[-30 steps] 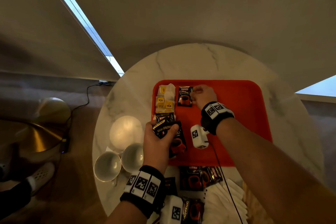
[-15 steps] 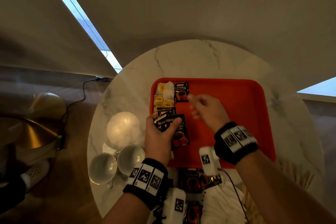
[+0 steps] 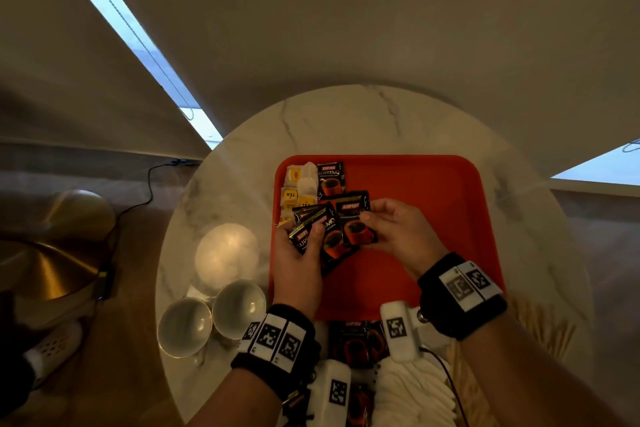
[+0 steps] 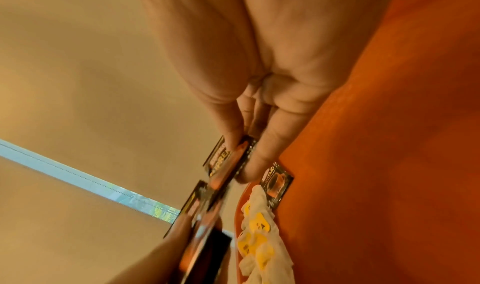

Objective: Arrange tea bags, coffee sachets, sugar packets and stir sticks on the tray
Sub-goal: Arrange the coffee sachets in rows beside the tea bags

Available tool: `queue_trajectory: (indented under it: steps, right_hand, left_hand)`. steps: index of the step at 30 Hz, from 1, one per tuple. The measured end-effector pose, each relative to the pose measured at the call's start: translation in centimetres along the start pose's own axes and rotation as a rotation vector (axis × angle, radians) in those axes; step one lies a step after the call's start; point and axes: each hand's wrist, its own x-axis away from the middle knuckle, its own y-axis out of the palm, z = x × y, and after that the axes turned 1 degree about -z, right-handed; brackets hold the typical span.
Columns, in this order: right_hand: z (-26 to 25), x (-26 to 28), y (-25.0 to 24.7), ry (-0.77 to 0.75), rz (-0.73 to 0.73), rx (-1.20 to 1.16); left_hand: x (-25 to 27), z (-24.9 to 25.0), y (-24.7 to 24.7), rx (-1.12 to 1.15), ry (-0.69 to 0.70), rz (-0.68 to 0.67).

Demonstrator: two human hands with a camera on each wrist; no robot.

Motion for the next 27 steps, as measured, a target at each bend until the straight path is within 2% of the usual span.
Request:
queue_trajectory:
  steps: [2, 5, 10, 14, 19, 23, 25, 27]
  right_hand:
    - [-0.1, -1.7, -0.5, 0.015, 0.095, 0.008]
    - [0.2, -5.1, -1.7, 0.047, 0.247, 0.147]
    - [0.5, -9.8, -2.3, 0.07, 0.304, 0.348]
    - [0.4, -11.5, -1.3, 0.041, 0.347, 0.477]
    - [0.2, -11.4, -0.4, 0.021, 0.353, 0.585]
    - [-1.1, -8.7, -0.2, -0.044, 0.393, 0.604]
    - [-1.5, -6.5, 0.3, -0.11, 0.32, 0.536]
    - [-1.6, -4.0, 1.0, -0.133, 0.181, 0.443]
  left_hand:
    - [-0.5, -0.1, -0.2, 0.013, -0.011, 0.015]
    - [-0.8, -0.1, -0.4, 0.02, -0.008, 0.018]
    - [-0.8, 0.1, -0.4, 0.016, -0.01, 0.02]
    - [-1.0, 0.1, -0.5, 0.0, -0.011, 0.018]
    - [-1.0, 0.2, -0.8, -0.026, -0.006, 0.015]
    - [-1.1, 0.5, -0.8, -0.017, 0.001, 0.009]
    - [-1.3, 0.7, -0.8, -0.012, 0.009, 0.01]
    - [-1.4, 0.8, -0.6, 0.0, 0.011, 0.017]
